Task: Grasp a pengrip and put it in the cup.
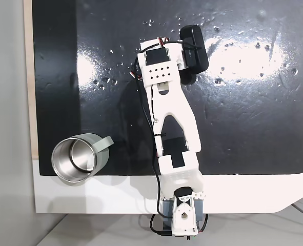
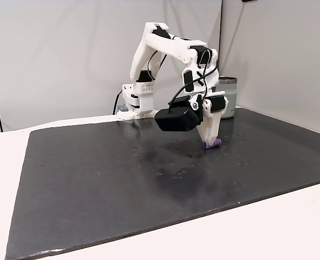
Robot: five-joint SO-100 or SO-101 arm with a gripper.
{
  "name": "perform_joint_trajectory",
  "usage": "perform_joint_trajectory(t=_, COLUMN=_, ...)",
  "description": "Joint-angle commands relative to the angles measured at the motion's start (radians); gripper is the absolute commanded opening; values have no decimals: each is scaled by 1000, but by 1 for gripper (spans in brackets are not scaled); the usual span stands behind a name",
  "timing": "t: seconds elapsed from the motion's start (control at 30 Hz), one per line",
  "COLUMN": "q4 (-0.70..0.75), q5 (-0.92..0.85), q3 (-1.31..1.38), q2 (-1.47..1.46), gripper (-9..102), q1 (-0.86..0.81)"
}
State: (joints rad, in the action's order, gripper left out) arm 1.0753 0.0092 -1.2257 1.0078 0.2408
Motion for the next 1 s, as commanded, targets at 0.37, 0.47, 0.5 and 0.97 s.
perform_joint_trajectory(t=0.37, q4=334, q5=8, q3=107, q2=373, gripper=0, q1=71)
perform_joint_trajectory(t=0.47, q4=373, q5=8, q3=60, q2=465, gripper=0, q1=89)
perform_joint_trajectory(t=0.5, q4=383, q5=8, q3=49, q2=489, gripper=0, q1=98)
perform_joint_trajectory(t=0.97, q4=477, q5=-51, q3=28, q2=673, gripper=0, q1=431)
